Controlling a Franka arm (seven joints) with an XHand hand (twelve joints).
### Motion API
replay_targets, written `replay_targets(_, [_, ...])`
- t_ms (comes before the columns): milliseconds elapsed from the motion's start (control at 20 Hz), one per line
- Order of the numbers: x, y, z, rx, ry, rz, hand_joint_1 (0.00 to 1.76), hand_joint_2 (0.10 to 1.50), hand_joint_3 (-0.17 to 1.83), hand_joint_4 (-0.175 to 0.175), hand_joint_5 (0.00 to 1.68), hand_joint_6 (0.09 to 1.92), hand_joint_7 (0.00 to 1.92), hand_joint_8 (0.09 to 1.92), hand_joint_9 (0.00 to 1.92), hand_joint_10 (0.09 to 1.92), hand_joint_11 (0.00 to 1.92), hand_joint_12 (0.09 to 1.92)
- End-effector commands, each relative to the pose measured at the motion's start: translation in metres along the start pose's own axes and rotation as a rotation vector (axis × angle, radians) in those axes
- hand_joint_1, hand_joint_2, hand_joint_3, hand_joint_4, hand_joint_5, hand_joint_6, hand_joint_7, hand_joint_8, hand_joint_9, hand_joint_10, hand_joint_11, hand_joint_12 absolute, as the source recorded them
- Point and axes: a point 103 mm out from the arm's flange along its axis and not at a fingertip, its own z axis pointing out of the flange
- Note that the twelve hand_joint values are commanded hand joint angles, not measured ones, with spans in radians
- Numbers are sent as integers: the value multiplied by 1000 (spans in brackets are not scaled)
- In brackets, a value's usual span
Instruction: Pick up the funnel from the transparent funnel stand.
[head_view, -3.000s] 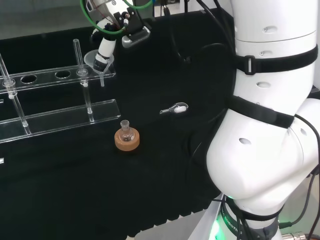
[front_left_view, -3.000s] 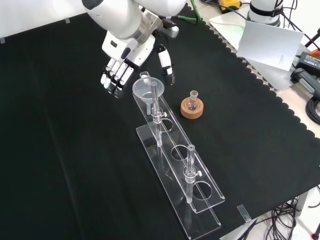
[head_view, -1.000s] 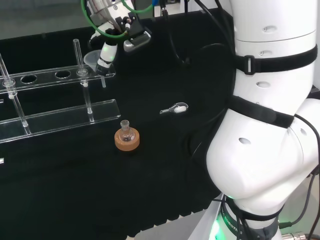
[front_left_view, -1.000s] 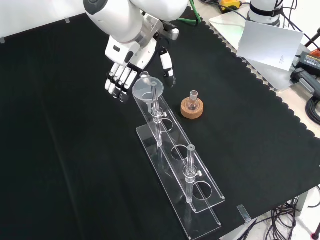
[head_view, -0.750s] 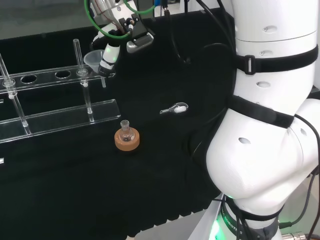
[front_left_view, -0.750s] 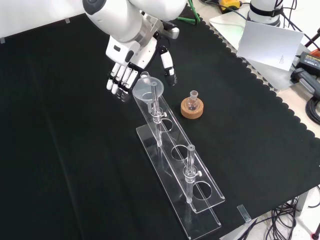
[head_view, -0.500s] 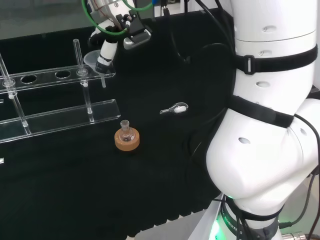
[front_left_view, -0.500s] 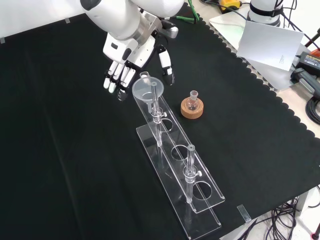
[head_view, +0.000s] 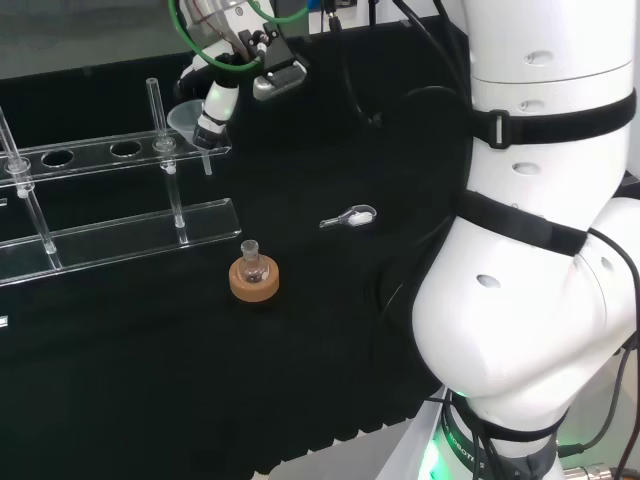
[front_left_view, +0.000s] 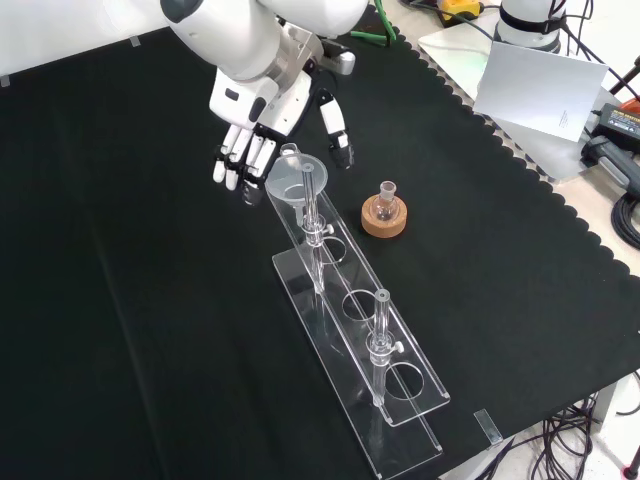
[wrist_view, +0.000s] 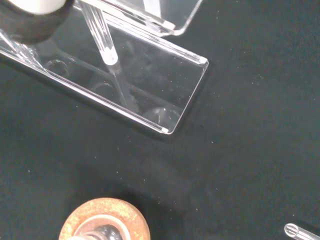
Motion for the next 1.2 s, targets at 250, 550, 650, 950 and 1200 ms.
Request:
replay_targets(250, [0, -1, -1, 2, -8, 35, 741, 705, 50, -20, 180, 87, 296, 400, 0, 494, 0, 87])
replay_targets(550, [18, 9, -4, 18, -15, 30, 748, 707, 59, -9, 327, 87, 395, 453, 0, 639, 10, 87])
replay_targets(650, [17, 8, -4, 15, -18, 30, 749, 708, 61, -9, 342, 87, 405, 457, 0, 660, 10, 87])
replay_targets(950, [0, 1, -3, -3, -10, 22, 759, 706, 79, -2, 435, 87, 487, 468, 18, 741, 0, 131])
replay_targets(1200, [-3, 1, -4, -5, -20, 20, 780, 705, 100, 20, 520, 87, 609, 465, 97, 743, 0, 206])
